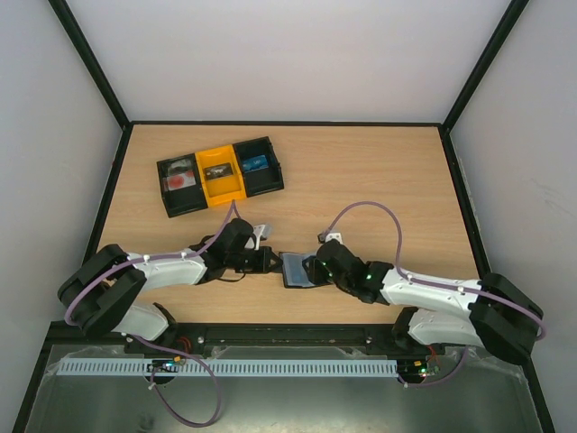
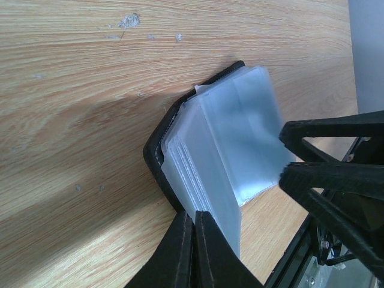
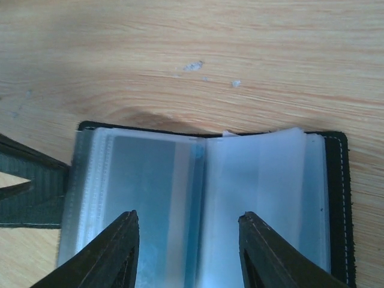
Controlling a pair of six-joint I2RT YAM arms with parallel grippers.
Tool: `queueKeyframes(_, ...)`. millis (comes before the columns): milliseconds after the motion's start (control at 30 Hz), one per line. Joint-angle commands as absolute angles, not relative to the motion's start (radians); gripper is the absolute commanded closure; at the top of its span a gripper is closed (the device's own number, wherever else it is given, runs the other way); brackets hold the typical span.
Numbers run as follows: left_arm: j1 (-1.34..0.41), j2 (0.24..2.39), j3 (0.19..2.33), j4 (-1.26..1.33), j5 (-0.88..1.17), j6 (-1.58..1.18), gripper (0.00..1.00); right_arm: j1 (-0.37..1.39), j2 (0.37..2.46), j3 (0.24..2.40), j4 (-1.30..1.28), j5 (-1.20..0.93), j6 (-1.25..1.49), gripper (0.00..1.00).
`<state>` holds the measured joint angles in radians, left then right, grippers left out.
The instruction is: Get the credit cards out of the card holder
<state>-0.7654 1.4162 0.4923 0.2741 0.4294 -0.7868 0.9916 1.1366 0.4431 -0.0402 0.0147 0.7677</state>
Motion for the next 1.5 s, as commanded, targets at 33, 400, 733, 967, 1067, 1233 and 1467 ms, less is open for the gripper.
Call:
queueKeyframes(33, -0.769, 1.402, 0.483, 0.28, 0.426, -0.785, 0.97, 0.996, 1.231, 0.447, -0.068, 0.088, 0.787, 0.56)
queueKeyframes(400, -0.769, 1.393, 0.479, 0.278, 0.425, -0.78, 0.97, 0.996, 1.234, 0.437, -0.043, 0.044, 0.778, 0.56)
queueKeyframes(733, -0.769, 1.393, 0.482, 0.273, 0.424, -0.776, 0.97, 0.997, 1.233, 0.447, 0.052, -0.07, 0.79, 0.46)
queueKeyframes(967, -0.769, 1.396, 0.487, 0.273, 0.428, -0.776, 0.97, 1.004, 1.279, 0.457, 0.054, -0.087, 0.793, 0.37)
queueKeyframes(1067, -0.768, 1.4, 0.489, 0.273, 0.429, -0.775, 0.97, 1.01, 1.295, 0.459, 0.066, -0.103, 0.795, 0.33)
queueKeyframes(1233, -0.769, 1.401, 0.491, 0.273, 0.43, -0.775, 0.97, 1.019, 1.313, 0.461, 0.082, -0.118, 0.795, 0.28)
queueKeyframes(1467, -0.769, 1.394, 0.49, 0.27, 0.429, -0.775, 0.97, 1.028, 1.337, 0.471, 0.072, -0.107, 0.795, 0.26)
